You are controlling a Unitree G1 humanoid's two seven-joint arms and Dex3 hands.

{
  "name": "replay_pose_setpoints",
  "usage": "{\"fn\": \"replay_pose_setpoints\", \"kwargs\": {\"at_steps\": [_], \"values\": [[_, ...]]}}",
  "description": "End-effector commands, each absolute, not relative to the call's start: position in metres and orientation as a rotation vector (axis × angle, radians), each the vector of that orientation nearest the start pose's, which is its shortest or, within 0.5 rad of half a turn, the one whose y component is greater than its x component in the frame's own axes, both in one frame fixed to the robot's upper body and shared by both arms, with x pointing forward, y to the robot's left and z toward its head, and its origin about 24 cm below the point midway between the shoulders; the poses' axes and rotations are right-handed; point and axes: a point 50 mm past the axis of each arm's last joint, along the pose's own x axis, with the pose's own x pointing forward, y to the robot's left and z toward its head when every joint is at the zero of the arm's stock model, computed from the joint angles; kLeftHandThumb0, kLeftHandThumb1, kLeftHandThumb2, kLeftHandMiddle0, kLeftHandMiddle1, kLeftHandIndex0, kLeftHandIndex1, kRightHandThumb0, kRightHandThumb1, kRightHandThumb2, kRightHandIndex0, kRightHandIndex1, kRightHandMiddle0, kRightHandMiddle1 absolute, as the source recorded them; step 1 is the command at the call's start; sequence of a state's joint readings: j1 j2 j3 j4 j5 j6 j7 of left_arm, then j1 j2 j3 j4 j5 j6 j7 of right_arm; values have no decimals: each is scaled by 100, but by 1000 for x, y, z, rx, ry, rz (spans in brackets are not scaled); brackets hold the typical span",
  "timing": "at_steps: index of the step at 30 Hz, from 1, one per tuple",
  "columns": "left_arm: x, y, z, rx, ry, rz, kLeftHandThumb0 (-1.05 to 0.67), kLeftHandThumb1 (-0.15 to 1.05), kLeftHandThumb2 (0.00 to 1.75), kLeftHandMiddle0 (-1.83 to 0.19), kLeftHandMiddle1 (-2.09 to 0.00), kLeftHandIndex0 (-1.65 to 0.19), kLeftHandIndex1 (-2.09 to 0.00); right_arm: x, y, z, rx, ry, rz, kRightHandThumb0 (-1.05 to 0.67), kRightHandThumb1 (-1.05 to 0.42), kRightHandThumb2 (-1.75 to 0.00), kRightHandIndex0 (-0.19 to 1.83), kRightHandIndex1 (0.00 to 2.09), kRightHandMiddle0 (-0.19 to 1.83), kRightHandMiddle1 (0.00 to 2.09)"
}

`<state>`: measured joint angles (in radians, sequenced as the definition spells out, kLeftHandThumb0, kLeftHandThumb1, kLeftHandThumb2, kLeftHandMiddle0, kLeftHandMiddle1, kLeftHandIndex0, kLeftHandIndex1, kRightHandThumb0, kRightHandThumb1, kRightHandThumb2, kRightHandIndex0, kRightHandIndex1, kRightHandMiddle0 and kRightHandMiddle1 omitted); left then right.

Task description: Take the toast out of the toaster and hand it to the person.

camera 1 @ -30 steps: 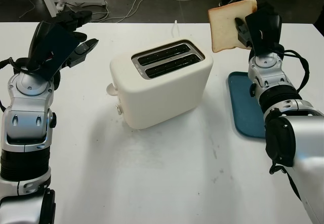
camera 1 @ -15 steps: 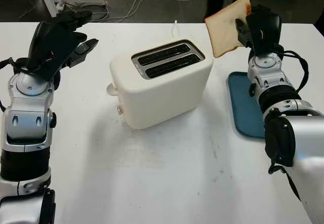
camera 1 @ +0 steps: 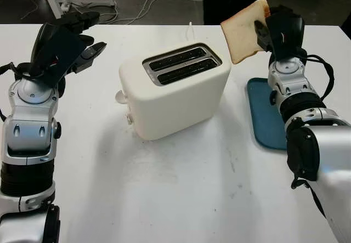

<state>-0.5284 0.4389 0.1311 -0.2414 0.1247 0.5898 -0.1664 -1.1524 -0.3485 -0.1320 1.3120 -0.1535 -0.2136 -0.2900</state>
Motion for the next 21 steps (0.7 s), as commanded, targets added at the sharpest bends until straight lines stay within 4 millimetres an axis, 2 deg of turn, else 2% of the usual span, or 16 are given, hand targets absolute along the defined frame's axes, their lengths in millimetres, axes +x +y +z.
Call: {"fn": "replay_pose_setpoints", "kwargs": {"at_steps": [1, 2, 4, 7, 8, 11, 12, 13, 14, 21], "values": [[309, 216, 218, 482, -186, 82, -24, 92, 18, -24, -79, -57, -1, 416, -215, 179, -316, -132, -358, -21, -92, -35, 80, 175, 67, 104], [309, 216, 218, 481, -185, 82, -24, 92, 18, -24, -79, -57, -1, 417, -215, 179, -318, -128, -360, -21, -92, -35, 79, 175, 71, 94], [309, 216, 218, 481, -183, 83, -24, 92, 18, -23, -79, -57, -1, 417, -215, 179, -321, -123, -363, -21, -92, -35, 79, 175, 76, 88], [309, 217, 218, 486, -185, 82, -24, 92, 18, -23, -79, -57, -1, 416, -215, 178, -320, -131, -361, -21, -92, -35, 80, 175, 73, 102], [309, 217, 218, 489, -185, 83, -25, 92, 17, -24, -79, -57, -1, 416, -215, 178, -317, -134, -361, -21, -92, -34, 80, 175, 69, 101], [309, 217, 219, 500, -185, 84, -25, 92, 17, -25, -79, -58, -1, 416, -215, 179, -323, -131, -362, -22, -92, -34, 79, 175, 84, 55], [309, 217, 219, 498, -183, 84, -24, 92, 18, -24, -79, -58, -1, 416, -215, 179, -331, -133, -363, -21, -92, -34, 80, 175, 85, 64], [309, 217, 219, 498, -185, 82, -24, 92, 18, -24, -79, -57, -1, 416, -215, 179, -342, -133, -363, -21, -92, -34, 80, 175, 78, 85], [309, 217, 219, 497, -186, 81, -23, 92, 18, -24, -79, -58, -1, 416, -215, 179, -339, -133, -363, -21, -92, -35, 81, 175, 72, 93], [309, 216, 219, 498, -187, 86, -23, 92, 18, -25, -79, -58, -1, 417, -215, 179, -342, -131, -356, -20, -92, -35, 83, 175, 75, 98]]}}
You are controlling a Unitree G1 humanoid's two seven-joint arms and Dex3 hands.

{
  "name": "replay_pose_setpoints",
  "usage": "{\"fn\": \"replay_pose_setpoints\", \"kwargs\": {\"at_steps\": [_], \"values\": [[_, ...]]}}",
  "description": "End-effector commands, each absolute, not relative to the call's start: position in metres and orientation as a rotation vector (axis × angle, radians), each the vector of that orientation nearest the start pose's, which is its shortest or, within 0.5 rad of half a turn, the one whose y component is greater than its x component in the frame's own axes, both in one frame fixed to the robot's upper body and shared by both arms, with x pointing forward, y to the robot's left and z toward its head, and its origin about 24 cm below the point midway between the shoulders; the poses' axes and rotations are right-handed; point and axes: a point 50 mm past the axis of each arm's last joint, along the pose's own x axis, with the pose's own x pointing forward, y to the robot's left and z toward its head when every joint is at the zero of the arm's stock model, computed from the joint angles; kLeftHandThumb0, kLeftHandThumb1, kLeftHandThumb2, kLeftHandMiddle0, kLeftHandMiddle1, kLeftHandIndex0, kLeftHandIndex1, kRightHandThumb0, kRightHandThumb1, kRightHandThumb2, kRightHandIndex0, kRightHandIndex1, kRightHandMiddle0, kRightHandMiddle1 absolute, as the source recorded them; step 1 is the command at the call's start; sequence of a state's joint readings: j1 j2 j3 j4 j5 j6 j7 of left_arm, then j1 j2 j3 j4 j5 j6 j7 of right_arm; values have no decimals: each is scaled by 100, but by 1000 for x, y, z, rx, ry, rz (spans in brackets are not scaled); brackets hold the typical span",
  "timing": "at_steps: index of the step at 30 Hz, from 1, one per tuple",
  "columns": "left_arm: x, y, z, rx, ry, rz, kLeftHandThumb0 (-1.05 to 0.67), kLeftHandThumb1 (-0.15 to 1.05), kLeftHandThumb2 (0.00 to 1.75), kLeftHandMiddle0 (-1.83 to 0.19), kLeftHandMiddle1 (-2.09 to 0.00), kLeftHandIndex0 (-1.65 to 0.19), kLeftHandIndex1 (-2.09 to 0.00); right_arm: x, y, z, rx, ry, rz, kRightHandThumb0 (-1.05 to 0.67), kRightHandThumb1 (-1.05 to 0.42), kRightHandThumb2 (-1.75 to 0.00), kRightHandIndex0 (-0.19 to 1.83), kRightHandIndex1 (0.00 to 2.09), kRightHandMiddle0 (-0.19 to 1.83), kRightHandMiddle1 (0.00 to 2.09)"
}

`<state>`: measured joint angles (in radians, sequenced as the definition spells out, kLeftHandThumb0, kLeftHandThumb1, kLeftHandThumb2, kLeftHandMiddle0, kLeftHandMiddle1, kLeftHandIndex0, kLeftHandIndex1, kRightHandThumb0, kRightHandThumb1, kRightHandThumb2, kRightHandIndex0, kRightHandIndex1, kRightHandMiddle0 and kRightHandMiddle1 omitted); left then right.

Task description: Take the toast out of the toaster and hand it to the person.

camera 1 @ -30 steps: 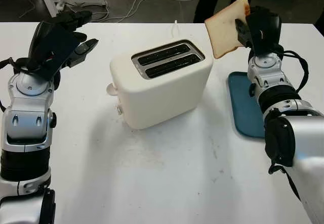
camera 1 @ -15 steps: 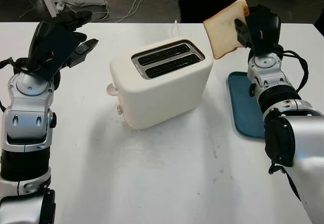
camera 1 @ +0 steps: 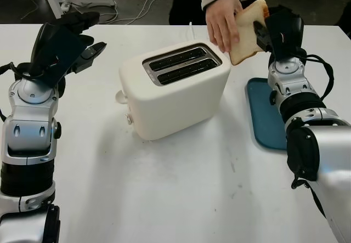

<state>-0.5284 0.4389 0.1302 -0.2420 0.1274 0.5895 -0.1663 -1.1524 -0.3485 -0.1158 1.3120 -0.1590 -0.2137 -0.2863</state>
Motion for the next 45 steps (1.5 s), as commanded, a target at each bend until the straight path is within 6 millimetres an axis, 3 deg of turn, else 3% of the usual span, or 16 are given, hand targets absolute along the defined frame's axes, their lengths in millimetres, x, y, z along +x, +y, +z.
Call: {"fn": "replay_pose_setpoints", "kwargs": {"at_steps": [1, 5, 8, 13, 16, 18, 20, 21, 23, 28, 29, 30, 32, 34, 38, 45], "values": [[309, 216, 219, 495, -185, 87, -22, 92, 18, -25, -79, -58, -1, 417, -214, 179, -331, -132, -358, -20, -92, -35, 83, 175, 74, 99], [309, 216, 219, 504, -190, 85, -23, 92, 18, -25, -79, -58, -1, 417, -214, 179, -326, -138, -357, -20, -92, -33, 81, 175, 76, 94], [309, 216, 219, 498, -188, 82, -23, 92, 18, -25, -79, -58, -1, 416, -214, 179, -323, -139, -352, -19, -92, -35, 84, 175, 62, 135], [309, 216, 219, 495, -191, 79, -22, 92, 19, -25, -78, -57, -1, 416, -214, 179, -330, -138, -362, -20, -92, -33, 85, 175, 74, 89], [309, 216, 219, 491, -189, 83, -22, 92, 18, -25, -79, -58, -1, 417, -213, 179, -313, -139, -360, -18, -92, -33, 85, 175, 59, 139], [309, 216, 218, 487, -188, 82, -22, 92, 18, -25, -79, -58, -1, 417, -213, 180, -301, -128, -364, -18, -92, -34, 85, 175, 55, 148], [309, 216, 218, 486, -188, 82, -23, 92, 18, -25, -80, -58, -1, 417, -213, 180, -298, -126, -357, -20, -92, -34, 85, 175, 69, 92], [309, 216, 218, 479, -185, 83, -24, 92, 18, -25, -80, -58, -1, 418, -213, 180, -298, -117, -343, -19, -92, -35, 84, 175, 67, 98], [309, 216, 218, 475, -183, 85, -23, 92, 18, -23, -79, -57, -1, 419, -214, 180, -300, -85, -300, -25, -92, -39, 80, 175, 47, 157], [309, 216, 218, 480, -180, 82, -24, 92, 18, -23, -78, -57, 0, 419, -216, 182, -300, -97, -210, -34, -92, -40, 83, 175, 55, 173], [308, 216, 218, 481, -178, 82, -24, 92, 19, -23, -78, -57, 0, 419, -216, 183, -306, -105, -206, -38, -92, -39, 80, 175, 59, 158], [308, 215, 218, 484, -177, 83, -23, 92, 19, -22, -78, -56, 0, 418, -217, 184, -304, -114, -194, -45, -92, -38, 70, 155, 64, 113], [308, 215, 218, 496, -188, 80, -21, 92, 19, -24, -78, -57, -1, 418, -217, 186, -286, -126, -136, -54, -92, -42, 47, 85, 56, 40], [306, 216, 218, 523, -192, 85, -21, 92, 20, -26, -79, -59, -2, 418, -219, 188, -277, -127, -64, -62, -92, -50, 28, 40, 36, 11], [300, 219, 215, 496, -193, 94, -22, 92, 21, -29, -78, -59, -1, 414, -224, 187, -282, -144, 15, -71, -92, -60, 2, 7, 7, 0], [281, 222, 200, 312, -219, 118, -22, 92, 27, -21, -75, -52, 0, 397, -226, 151, -219, -189, 38, -54, -92, -59, 5, 5, 7, 2]]}}
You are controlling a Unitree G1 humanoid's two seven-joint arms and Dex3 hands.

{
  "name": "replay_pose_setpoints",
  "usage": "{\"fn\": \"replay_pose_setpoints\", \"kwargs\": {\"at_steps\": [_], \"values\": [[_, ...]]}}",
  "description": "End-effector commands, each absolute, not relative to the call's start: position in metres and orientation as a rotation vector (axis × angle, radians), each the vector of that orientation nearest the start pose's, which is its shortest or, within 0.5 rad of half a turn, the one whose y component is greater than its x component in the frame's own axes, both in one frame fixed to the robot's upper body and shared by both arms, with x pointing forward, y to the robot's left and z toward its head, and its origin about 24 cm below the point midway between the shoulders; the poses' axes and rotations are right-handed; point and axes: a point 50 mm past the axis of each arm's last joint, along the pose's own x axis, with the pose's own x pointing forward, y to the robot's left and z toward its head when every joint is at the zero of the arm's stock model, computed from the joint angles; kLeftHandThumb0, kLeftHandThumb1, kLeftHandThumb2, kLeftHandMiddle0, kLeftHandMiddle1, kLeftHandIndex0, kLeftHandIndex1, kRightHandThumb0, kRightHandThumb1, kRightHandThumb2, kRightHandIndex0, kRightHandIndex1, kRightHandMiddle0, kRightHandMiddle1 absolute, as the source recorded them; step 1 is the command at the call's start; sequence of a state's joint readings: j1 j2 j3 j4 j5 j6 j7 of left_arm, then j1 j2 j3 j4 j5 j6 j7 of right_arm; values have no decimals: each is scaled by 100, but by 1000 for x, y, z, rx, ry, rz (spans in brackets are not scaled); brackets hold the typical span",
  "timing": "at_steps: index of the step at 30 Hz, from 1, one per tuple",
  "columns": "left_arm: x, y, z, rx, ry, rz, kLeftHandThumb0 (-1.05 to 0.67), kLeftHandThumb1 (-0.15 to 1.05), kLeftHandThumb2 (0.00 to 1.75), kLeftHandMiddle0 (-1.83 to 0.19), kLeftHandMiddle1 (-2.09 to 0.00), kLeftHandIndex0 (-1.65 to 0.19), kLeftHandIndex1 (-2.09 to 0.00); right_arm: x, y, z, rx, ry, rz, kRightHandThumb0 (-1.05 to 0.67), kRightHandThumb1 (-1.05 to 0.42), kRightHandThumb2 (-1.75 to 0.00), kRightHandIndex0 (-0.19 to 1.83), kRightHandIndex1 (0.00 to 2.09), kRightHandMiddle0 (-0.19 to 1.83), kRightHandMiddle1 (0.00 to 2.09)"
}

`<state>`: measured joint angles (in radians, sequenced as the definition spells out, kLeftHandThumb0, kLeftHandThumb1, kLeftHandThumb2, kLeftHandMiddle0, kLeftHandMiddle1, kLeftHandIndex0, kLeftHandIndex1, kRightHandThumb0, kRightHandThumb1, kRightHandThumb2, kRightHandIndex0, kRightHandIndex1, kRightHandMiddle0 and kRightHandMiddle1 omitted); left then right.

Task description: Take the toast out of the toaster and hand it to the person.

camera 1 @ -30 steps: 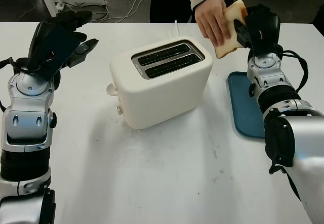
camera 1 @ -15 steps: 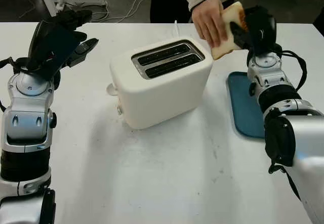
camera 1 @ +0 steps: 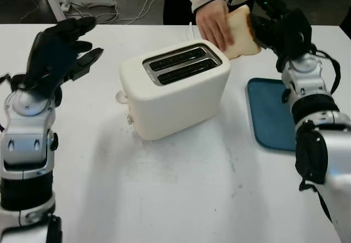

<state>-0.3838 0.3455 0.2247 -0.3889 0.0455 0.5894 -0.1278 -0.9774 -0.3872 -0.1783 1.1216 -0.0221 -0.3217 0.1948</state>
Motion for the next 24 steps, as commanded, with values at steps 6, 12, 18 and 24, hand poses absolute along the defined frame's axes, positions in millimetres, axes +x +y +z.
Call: {"fn": "replay_pose_setpoints", "kwargs": {"at_steps": [6, 12, 18, 24], "values": [[261, 211, 185, 208, -243, 113, -27, 92, 31, -18, -75, -49, 0, 359, -215, 118, -157, -277, 105, -50, -92, -62, 12, 7, 15, 4], [245, 207, 159, 35, -221, 101, -31, 92, 38, -10, -75, -42, 0, 313, -196, 96, -54, -285, 92, -47, -92, -65, 19, 8, 20, 5], [230, 193, 139, -62, -174, 165, -43, 92, 48, -6, -76, -38, 0, 279, -178, 79, -22, -244, -25, -37, -92, -65, 28, 10, 27, 6], [228, 189, 114, -38, -167, 233, -47, 92, 53, -9, -79, -41, -2, 252, -151, 59, 71, -177, -3, -43, -92, -65, 29, 7, 29, 4]]}}
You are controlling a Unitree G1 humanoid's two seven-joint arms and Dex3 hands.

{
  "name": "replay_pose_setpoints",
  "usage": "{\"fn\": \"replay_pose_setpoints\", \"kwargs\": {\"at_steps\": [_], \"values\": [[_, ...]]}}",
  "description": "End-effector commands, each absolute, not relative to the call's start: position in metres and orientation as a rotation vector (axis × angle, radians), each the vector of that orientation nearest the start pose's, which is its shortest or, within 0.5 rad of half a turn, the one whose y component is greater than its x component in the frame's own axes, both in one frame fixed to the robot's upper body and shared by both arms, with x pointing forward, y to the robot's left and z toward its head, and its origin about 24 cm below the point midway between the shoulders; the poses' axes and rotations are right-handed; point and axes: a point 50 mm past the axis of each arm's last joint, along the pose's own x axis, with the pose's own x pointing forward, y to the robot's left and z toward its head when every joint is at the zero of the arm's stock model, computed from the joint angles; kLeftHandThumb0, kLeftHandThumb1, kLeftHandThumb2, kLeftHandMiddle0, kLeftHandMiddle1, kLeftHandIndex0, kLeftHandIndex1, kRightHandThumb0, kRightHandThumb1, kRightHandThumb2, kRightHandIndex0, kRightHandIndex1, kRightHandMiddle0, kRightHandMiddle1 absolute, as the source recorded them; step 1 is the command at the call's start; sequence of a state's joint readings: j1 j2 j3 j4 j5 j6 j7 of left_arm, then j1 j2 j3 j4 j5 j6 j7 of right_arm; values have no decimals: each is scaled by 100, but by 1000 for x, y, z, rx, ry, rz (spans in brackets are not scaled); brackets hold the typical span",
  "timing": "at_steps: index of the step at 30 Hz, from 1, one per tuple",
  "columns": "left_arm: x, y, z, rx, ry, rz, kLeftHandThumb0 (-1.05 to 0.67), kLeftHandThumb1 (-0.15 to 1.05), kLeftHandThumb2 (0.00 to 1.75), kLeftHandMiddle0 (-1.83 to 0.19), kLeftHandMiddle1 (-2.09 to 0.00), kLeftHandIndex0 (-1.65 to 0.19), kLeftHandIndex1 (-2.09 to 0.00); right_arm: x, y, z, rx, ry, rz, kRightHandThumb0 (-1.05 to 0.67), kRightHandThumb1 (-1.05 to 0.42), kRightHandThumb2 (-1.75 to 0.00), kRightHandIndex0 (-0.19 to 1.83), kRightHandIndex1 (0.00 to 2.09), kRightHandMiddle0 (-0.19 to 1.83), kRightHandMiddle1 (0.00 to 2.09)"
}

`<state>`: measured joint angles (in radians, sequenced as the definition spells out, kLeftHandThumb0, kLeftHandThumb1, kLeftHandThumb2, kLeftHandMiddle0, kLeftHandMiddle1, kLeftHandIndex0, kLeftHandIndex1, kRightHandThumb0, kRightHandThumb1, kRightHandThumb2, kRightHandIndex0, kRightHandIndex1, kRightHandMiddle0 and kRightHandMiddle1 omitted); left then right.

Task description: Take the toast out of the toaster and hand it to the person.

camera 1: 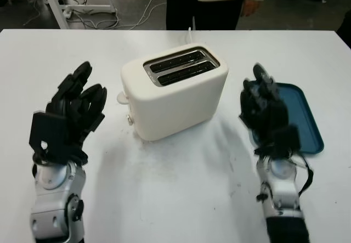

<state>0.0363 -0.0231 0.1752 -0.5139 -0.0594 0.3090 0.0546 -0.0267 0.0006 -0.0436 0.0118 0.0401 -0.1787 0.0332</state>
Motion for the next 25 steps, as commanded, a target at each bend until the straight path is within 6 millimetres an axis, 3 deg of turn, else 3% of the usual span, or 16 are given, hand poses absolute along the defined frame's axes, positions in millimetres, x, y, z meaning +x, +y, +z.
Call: {"fn": "replay_pose_setpoints", "kwargs": {"at_steps": [1, 8, 16, 25], "values": [[228, 188, 109, -23, -164, 237, -49, 92, 54, -8, -79, -40, -1, 249, -146, 56, 85, -165, 3, -43, -92, -65, 28, 6, 28, 3], [226, 176, 80, 56, -170, 263, -49, 92, 64, -7, -76, -38, 0, 241, -135, 43, 104, -109, 22, -38, -92, -67, 25, 3, 23, 0], [227, 166, 77, 9, -143, 241, -44, 92, 72, -1, -74, -33, 0, 243, -137, 51, 57, -141, 20, -40, -92, -67, 26, 2, 23, 0], [230, 161, 78, -27, -137, 198, -54, 92, 69, -3, -77, -34, -1, 248, -141, 56, 40, -172, -7, -36, -92, -66, 27, 2, 25, 1]]}}
